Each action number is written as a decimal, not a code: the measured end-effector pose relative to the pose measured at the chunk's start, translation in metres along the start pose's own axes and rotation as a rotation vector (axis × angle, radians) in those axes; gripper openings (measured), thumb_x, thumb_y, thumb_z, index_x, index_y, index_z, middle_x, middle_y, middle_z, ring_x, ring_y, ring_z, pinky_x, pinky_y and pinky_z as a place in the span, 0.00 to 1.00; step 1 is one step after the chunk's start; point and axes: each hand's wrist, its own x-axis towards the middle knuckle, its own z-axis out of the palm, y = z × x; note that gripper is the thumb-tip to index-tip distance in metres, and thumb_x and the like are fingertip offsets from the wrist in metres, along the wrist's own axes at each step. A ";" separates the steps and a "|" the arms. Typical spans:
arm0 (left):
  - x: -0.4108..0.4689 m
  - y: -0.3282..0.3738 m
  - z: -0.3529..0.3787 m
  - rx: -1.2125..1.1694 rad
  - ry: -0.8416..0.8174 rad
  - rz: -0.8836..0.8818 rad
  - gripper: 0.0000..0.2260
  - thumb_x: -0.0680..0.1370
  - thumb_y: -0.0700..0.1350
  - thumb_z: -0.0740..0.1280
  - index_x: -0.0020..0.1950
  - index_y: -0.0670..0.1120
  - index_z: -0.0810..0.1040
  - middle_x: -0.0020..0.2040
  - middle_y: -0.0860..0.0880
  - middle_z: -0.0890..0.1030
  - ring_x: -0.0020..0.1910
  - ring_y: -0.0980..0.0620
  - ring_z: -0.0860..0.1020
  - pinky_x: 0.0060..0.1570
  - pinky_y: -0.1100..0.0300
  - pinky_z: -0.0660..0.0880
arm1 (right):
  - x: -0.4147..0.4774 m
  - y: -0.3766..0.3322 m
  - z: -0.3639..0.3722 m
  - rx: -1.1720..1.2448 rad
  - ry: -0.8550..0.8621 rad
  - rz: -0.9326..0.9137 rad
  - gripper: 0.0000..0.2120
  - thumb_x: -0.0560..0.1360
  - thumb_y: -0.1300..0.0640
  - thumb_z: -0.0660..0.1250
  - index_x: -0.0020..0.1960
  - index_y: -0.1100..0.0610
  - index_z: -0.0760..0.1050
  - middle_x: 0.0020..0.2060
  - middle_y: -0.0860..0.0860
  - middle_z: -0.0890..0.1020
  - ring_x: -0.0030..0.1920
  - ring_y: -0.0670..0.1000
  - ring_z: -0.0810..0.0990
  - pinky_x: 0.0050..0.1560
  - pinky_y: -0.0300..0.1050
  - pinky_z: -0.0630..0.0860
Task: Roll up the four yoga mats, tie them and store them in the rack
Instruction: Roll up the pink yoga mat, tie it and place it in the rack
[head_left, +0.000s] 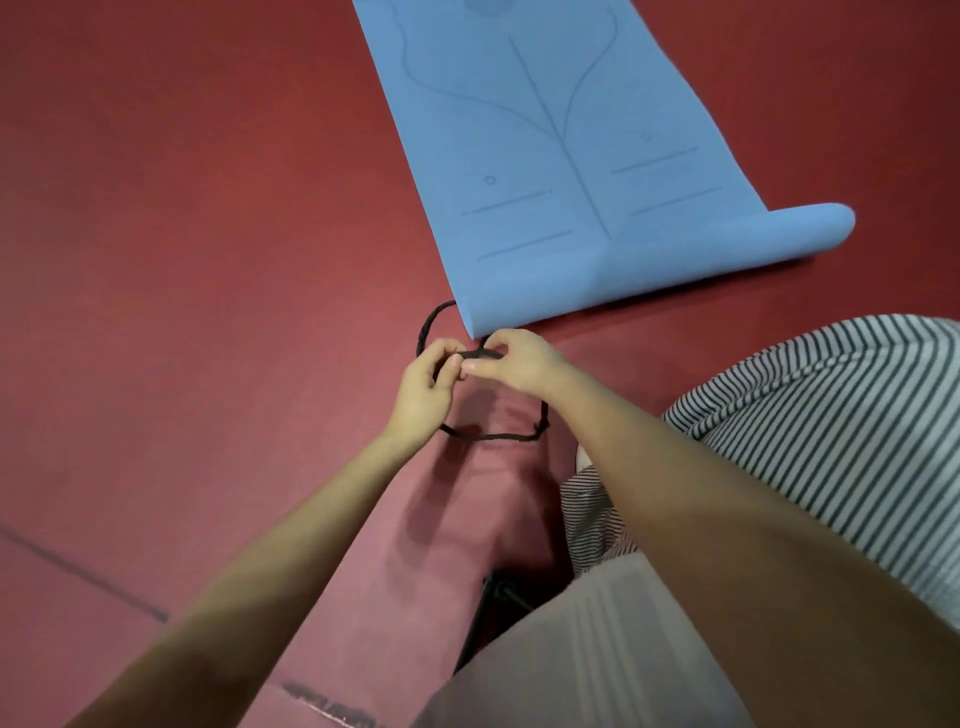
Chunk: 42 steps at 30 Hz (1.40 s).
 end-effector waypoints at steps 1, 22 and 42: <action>0.003 0.011 -0.003 -0.043 0.013 0.008 0.07 0.80 0.38 0.58 0.45 0.47 0.73 0.37 0.53 0.74 0.35 0.64 0.72 0.41 0.66 0.71 | -0.004 -0.004 -0.003 0.123 0.009 -0.021 0.13 0.73 0.44 0.68 0.41 0.53 0.75 0.40 0.50 0.79 0.43 0.50 0.77 0.44 0.43 0.70; 0.015 0.263 0.032 -0.283 -0.022 0.284 0.07 0.82 0.38 0.58 0.47 0.46 0.73 0.34 0.51 0.74 0.25 0.64 0.69 0.30 0.69 0.65 | -0.162 -0.031 -0.181 0.639 0.325 -0.138 0.18 0.76 0.41 0.63 0.38 0.55 0.71 0.22 0.45 0.61 0.23 0.45 0.57 0.24 0.37 0.55; -0.072 0.430 0.117 -0.644 -0.436 0.235 0.16 0.75 0.26 0.50 0.41 0.43 0.70 0.23 0.51 0.71 0.19 0.58 0.64 0.18 0.67 0.58 | -0.358 -0.006 -0.266 0.654 0.667 -0.083 0.15 0.76 0.46 0.66 0.37 0.56 0.71 0.28 0.50 0.70 0.20 0.42 0.62 0.19 0.33 0.56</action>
